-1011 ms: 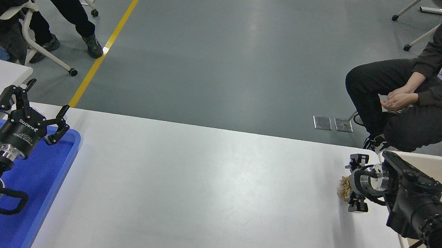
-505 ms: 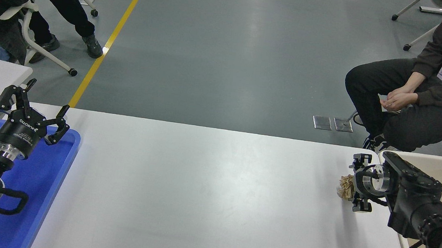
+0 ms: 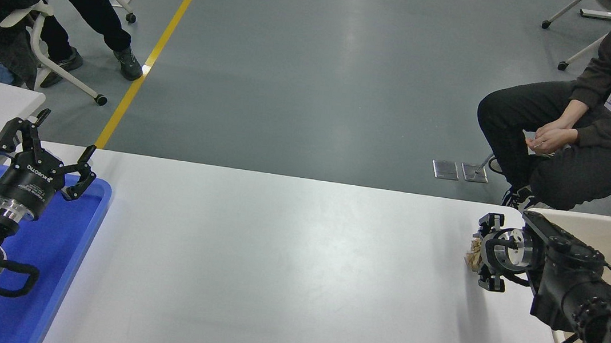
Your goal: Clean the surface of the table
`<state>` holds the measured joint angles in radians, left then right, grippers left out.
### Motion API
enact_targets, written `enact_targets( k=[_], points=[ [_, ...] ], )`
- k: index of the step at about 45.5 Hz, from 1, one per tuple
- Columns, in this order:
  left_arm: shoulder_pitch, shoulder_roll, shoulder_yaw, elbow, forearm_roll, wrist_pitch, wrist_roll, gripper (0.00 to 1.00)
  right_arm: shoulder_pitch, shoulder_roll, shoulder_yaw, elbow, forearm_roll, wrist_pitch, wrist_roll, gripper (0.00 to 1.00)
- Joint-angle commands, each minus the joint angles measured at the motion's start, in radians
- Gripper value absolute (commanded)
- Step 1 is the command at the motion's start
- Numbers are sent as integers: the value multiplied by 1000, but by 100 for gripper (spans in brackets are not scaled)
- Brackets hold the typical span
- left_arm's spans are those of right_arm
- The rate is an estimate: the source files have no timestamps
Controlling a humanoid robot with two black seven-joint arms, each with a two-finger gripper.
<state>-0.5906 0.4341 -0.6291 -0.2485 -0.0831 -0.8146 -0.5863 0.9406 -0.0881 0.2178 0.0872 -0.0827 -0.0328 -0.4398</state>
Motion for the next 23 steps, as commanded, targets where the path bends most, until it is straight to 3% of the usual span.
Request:
enact_targets(
  k=[1, 2, 11, 15, 18, 23],
  points=[
    [0, 0, 0, 0, 0, 0, 0, 100, -9, 1, 0, -1, 0, -1, -2, 93],
    [0, 0, 0, 0, -1, 0, 0, 100, -9, 1, 0, -1, 0, -1, -2, 97],
    [0, 0, 0, 0, 0, 0, 0, 100, -17, 1, 0, -3, 0, -10, -10, 96],
    [0, 0, 0, 0, 0, 0, 0, 100, -19, 1, 2, -3, 0, -6, -5, 86],
    [0, 0, 0, 0, -1, 0, 0, 100, -22, -1, 0, -3, 0, -4, -4, 71],
    [0, 0, 0, 0, 0, 0, 0, 100, -22, -4, 5, -4, 0, -6, 3, 59]
  ],
)
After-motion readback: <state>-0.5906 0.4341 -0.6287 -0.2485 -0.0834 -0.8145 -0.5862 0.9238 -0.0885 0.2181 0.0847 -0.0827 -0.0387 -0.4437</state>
